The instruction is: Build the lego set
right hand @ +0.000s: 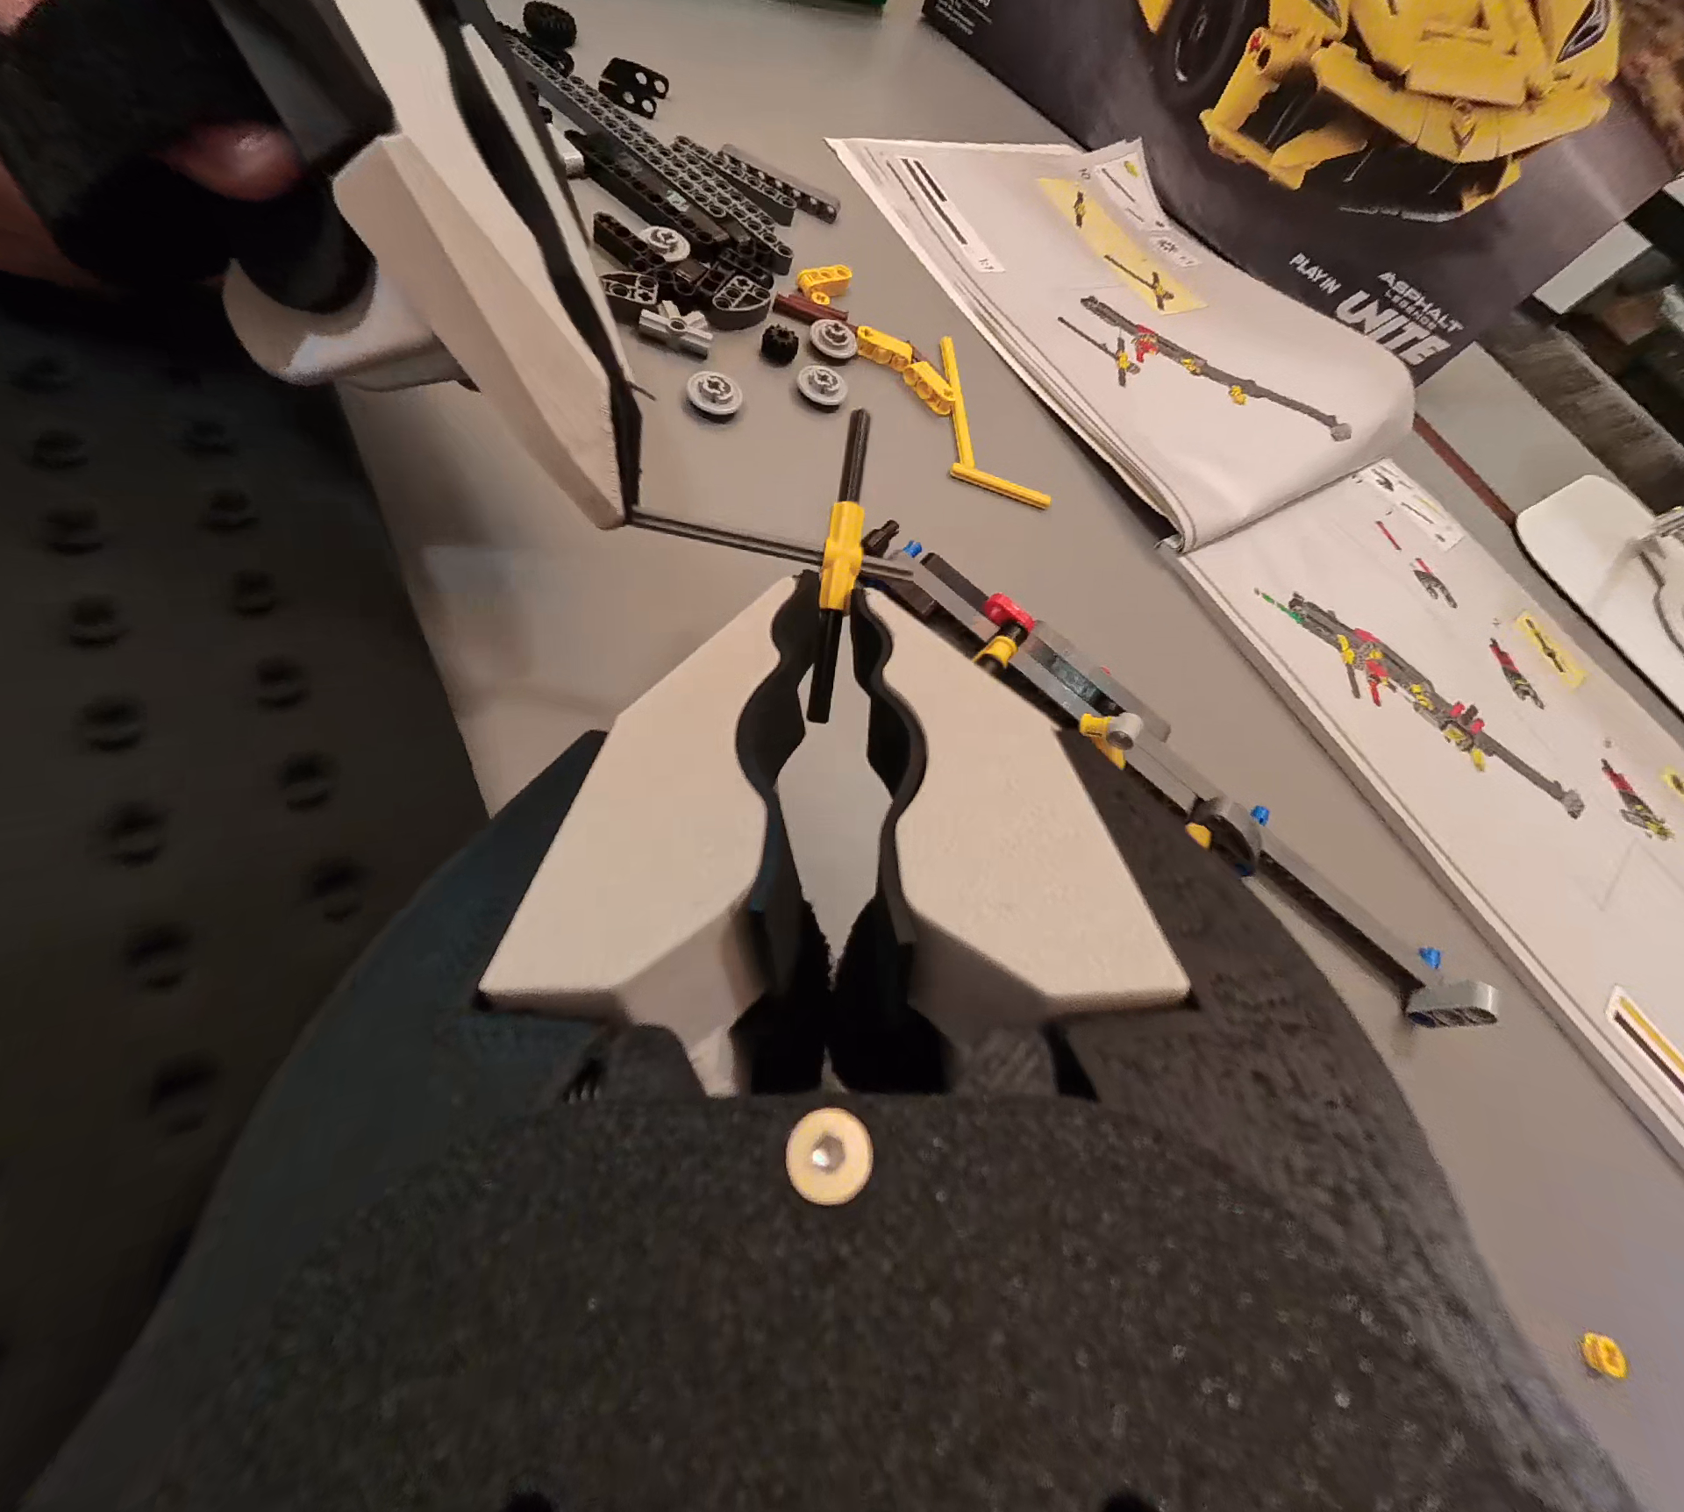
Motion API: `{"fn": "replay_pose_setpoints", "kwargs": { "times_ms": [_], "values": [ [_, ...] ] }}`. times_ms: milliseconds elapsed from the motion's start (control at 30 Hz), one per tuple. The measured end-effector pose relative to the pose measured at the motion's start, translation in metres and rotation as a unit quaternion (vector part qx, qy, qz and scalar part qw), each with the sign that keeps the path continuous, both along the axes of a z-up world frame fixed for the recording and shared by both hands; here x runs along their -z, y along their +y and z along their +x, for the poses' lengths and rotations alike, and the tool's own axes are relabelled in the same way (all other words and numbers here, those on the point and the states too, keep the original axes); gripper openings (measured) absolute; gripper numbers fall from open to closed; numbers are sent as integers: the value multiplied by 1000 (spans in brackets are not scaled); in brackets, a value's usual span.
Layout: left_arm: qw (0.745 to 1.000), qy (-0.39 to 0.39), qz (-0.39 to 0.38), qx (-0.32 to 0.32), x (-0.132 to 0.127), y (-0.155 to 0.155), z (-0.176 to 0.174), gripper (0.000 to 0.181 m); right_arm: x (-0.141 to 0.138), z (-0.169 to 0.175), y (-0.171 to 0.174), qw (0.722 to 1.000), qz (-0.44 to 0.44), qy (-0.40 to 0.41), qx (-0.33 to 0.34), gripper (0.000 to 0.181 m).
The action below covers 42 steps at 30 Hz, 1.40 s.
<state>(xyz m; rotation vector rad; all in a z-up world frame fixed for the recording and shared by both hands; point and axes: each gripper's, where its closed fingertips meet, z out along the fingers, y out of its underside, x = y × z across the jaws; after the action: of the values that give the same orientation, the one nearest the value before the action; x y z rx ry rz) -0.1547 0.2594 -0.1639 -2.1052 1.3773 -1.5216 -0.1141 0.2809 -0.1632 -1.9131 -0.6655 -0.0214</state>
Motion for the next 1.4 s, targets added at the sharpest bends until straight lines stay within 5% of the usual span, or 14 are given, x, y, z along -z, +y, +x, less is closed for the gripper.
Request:
{"fn": "replay_pose_setpoints", "kwargs": {
  "times_ms": [167, 367, 633, 800, 1100, 1300, 1400],
  "values": [
    [1000, 14, 13, 9, 5, -2, 1, 6, 4, 1, 0, 1000, -10, -3, 3, 6],
    [999, 21, 24, -2, 7, 4, -3, 30, 21, 1, 0, 998, -67, 1, 2, 6],
    [984, -45, 144, -95, -18, 45, -24, 28, 36, 1, 0, 993, -121, 9, 0, 6],
    [977, -103, 138, -124, -35, 52, -32, 27, 45, 0, -1, 990, -140, -5, -3, 6],
    [977, -84, 155, -124, -27, 52, -29, 27, 47, 1, -1, 990, -144, -2, -5, 6],
    [976, -93, 152, -129, -30, 53, -30, 27, 22, 3, 1, 996, -79, 38, -5, 12],
    [975, -99, 147, -136, -33, 56, -33, 25, -2, 42, -13, 997, -37, 56, 38, 12]
  ]
}}
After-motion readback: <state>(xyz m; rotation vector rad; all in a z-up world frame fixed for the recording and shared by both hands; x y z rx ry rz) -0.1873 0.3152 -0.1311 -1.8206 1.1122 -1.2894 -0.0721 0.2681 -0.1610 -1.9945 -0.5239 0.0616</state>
